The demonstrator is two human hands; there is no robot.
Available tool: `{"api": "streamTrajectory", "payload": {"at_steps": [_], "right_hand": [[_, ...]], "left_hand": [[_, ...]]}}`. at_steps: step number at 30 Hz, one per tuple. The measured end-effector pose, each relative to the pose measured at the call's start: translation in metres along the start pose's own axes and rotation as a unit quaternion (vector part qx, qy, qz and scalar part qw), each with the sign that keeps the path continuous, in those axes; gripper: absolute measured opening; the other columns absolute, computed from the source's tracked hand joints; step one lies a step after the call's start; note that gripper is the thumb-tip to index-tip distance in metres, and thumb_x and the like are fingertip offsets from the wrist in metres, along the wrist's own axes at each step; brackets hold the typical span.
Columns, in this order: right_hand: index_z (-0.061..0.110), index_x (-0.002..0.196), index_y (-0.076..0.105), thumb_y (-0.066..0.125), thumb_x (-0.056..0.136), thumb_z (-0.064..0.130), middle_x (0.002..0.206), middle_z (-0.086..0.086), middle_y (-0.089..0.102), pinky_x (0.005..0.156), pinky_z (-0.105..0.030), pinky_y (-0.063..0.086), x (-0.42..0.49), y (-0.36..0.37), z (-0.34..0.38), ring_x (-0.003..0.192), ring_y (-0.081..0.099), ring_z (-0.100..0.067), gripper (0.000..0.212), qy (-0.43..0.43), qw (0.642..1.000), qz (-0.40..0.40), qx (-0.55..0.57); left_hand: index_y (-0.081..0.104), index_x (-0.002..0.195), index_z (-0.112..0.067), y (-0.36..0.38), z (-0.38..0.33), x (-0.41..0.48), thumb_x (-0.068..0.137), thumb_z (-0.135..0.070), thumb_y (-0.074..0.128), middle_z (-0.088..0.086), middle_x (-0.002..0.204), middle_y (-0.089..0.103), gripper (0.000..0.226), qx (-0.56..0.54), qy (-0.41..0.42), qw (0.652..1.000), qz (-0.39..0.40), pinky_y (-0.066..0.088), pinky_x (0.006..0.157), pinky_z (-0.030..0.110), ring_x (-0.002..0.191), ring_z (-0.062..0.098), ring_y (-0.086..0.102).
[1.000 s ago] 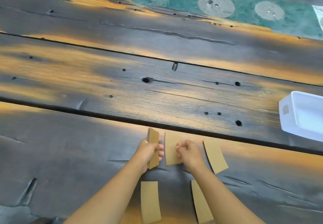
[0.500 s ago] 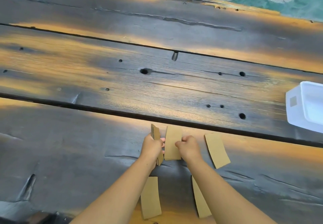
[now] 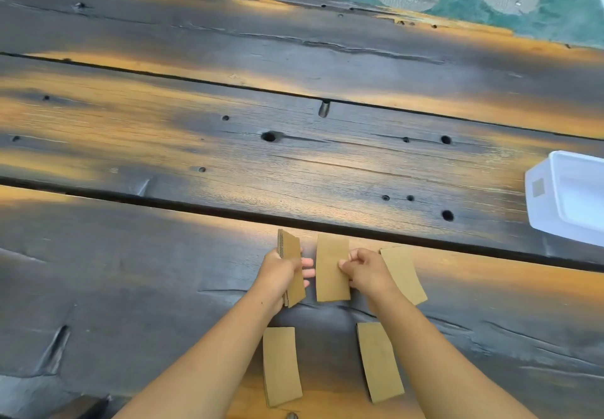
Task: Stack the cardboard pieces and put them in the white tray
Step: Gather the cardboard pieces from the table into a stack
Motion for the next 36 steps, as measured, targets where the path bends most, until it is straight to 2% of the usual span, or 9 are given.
{"api": "streamTrajectory", "payload": {"at_steps": [3,5,9,12,15,19,23,31,36], "right_hand": [[0.004,0.086,0.059,0.061,0.093,-0.001,0.073,-0.008,0.061,0.054,-0.020,0.050,-0.018,-0.019,0.015,0.064,0.057,-0.016,0.008,-0.022,0.997,0.060,0.031],[-0.001,0.096,0.063,0.059,0.094,0.000,0.085,-0.013,0.066,0.060,-0.023,0.055,-0.031,-0.025,0.022,0.072,0.064,-0.019,0.004,-0.033,0.991,0.113,0.056],[-0.011,0.111,0.063,0.058,0.095,0.001,0.096,-0.019,0.068,0.077,-0.035,0.057,-0.050,-0.028,0.030,0.087,0.067,-0.028,0.020,-0.051,0.980,0.175,0.079],[0.001,0.091,0.067,0.058,0.095,0.000,0.087,-0.012,0.070,0.077,-0.034,0.057,-0.062,-0.029,0.032,0.081,0.068,-0.023,0.009,-0.068,0.972,0.199,0.106],[0.007,0.082,0.064,0.058,0.094,-0.003,0.077,-0.008,0.067,0.067,-0.029,0.055,-0.069,-0.036,0.030,0.070,0.066,-0.017,0.017,-0.090,0.976,0.179,0.091],[0.003,0.086,0.063,0.061,0.092,-0.002,0.074,-0.009,0.064,0.063,-0.030,0.057,-0.070,-0.048,0.022,0.066,0.063,-0.018,0.008,-0.122,0.985,0.122,0.005],[0.002,0.084,0.068,0.067,0.084,0.014,0.068,-0.004,0.068,0.065,-0.034,0.059,-0.066,-0.064,0.014,0.059,0.064,-0.015,0.012,-0.159,0.979,0.039,-0.117],[0.020,0.072,0.067,0.062,0.079,0.015,0.057,0.010,0.074,0.050,-0.006,0.038,-0.044,-0.093,0.000,0.050,0.058,0.007,0.010,-0.154,0.974,0.063,-0.152],[0.026,0.083,0.067,0.063,0.085,0.013,0.070,0.002,0.073,0.067,-0.023,0.052,-0.023,-0.111,-0.011,0.076,0.072,-0.014,0.014,-0.126,0.984,0.022,-0.128]], "left_hand": [[0.064,0.109,-0.009,0.000,-0.004,-0.010,0.092,-0.028,0.068,0.009,0.085,0.075,0.026,0.003,0.035,0.999,0.001,0.061,0.069,0.037,0.064,0.018,0.071],[0.066,0.105,-0.009,0.004,-0.005,-0.017,0.090,-0.040,0.070,0.010,0.084,0.073,0.035,0.006,0.053,0.998,0.020,0.060,0.065,0.035,0.063,0.017,0.069],[0.070,0.112,-0.018,0.023,-0.003,-0.039,0.079,-0.053,0.076,0.010,0.102,0.081,0.049,-0.017,0.061,0.991,0.122,0.063,0.080,0.043,0.093,0.026,0.078],[0.068,0.118,-0.014,0.041,-0.003,-0.054,0.064,-0.054,0.085,0.017,0.108,0.079,0.069,-0.028,0.070,0.987,0.142,0.059,0.090,0.052,0.100,0.033,0.075],[0.066,0.119,-0.011,0.055,-0.001,-0.064,0.056,-0.046,0.091,0.019,0.108,0.078,0.076,-0.029,0.080,0.988,0.132,0.059,0.090,0.053,0.098,0.034,0.074],[0.066,0.111,-0.016,0.071,0.007,-0.070,0.066,-0.034,0.081,0.007,0.088,0.081,0.051,-0.004,0.076,0.990,0.119,0.060,0.072,0.039,0.083,0.024,0.076],[0.064,0.110,-0.017,0.089,0.015,-0.068,0.075,-0.027,0.073,0.016,0.092,0.076,0.037,0.023,0.055,0.993,0.099,0.058,0.069,0.041,0.079,0.030,0.072],[0.060,0.105,-0.010,0.124,0.012,-0.064,0.078,-0.013,0.067,0.012,0.066,0.067,0.027,0.088,0.043,0.992,0.084,0.054,0.059,0.032,0.057,0.022,0.064],[0.061,0.105,-0.004,0.140,0.014,-0.051,0.074,-0.005,0.069,0.016,0.073,0.070,0.032,0.087,0.026,0.995,0.047,0.054,0.062,0.034,0.059,0.021,0.066]]}}
Point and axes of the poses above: each hand's wrist, its own x-axis towards the middle knuckle, its own y-axis out of the palm, z = x × y, the point moved 3 cm from there along x, towards the middle knuckle
